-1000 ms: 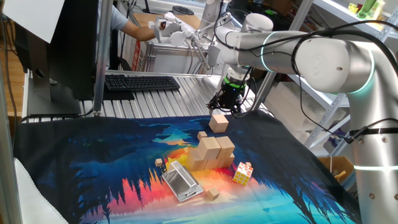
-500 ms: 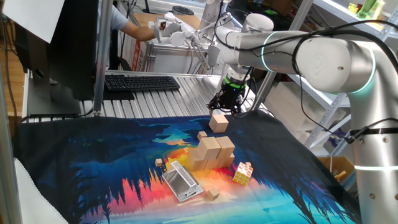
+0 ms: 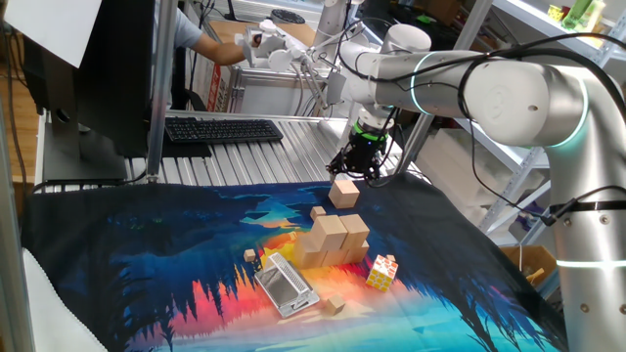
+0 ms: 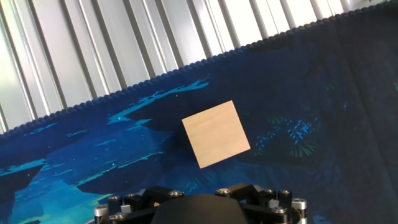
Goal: Stack the blocks into a pyramid shape
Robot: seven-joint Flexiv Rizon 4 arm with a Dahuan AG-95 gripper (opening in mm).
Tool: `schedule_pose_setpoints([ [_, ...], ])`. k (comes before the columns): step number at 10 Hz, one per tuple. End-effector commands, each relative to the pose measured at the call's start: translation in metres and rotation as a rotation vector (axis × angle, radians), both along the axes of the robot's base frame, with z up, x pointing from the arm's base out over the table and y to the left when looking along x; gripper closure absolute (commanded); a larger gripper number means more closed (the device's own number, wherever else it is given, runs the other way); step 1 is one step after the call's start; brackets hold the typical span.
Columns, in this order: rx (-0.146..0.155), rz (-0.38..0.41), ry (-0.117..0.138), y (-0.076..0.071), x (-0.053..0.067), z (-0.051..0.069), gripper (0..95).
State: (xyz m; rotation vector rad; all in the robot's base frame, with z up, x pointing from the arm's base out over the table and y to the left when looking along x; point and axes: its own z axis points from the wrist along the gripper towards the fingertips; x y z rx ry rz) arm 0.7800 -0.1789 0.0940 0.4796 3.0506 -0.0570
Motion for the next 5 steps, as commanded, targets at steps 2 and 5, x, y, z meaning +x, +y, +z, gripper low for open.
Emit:
schedule_pose_setpoints([
  [2, -0.002, 0.009, 0.005, -0.0008, -0.0004, -0.0004, 0.0],
  [5, -0.001, 0.016, 0.006, -0.0044, -0.0013, -0.0016, 0.0],
])
